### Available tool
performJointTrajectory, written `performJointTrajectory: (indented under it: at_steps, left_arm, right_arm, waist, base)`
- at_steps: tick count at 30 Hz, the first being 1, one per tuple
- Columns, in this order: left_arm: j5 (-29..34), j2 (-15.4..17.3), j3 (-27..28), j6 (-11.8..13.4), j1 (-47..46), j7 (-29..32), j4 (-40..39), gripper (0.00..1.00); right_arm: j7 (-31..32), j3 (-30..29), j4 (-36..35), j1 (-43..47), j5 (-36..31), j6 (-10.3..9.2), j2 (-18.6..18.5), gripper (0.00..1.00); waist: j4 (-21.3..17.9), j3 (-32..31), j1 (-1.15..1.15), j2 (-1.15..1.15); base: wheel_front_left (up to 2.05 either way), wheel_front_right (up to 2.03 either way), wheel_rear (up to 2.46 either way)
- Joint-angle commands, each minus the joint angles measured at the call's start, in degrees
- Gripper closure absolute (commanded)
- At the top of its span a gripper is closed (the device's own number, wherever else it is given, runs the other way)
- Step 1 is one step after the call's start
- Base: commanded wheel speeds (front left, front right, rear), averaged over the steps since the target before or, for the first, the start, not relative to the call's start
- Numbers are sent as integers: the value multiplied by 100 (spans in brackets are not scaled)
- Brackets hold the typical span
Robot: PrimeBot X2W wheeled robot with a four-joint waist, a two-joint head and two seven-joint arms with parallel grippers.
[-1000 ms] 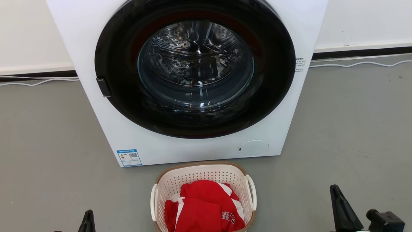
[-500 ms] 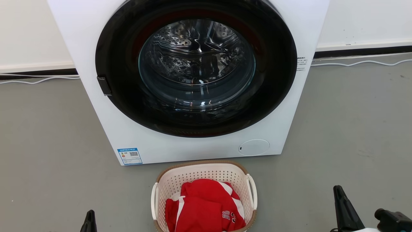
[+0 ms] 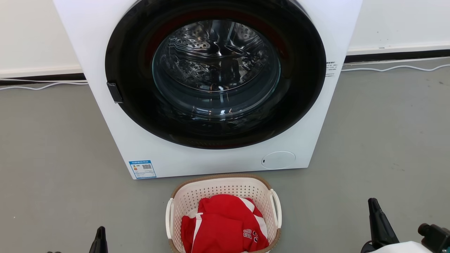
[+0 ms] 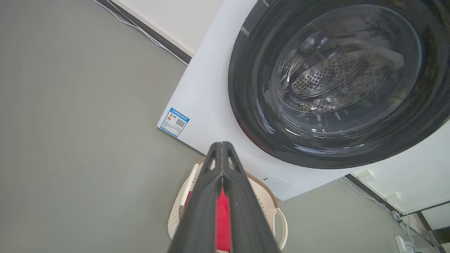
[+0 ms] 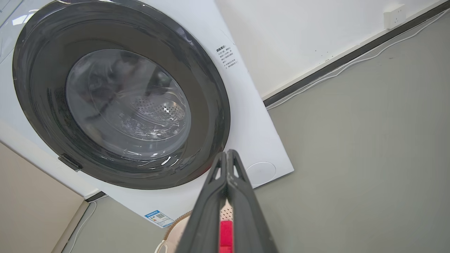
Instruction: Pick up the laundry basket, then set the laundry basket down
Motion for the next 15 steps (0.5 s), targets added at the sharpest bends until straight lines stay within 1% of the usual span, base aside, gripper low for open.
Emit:
performJointTrajectory:
  at_steps: [1, 15]
  left_arm:
    - [-180, 75, 37, -35, -338, 32, -186, 100]
    - [-1048, 75, -10, -49, -483, 269, -215, 100]
  right_arm:
    - [29, 11, -96, -270, 174, 13, -35, 100]
    - [262, -22, -54, -412, 1148, 18, -9, 100]
  waist:
    - [2, 2, -1, 0]
    - [22, 24, -1, 0]
  base:
    - [0, 0, 0]
    - [0, 0, 0]
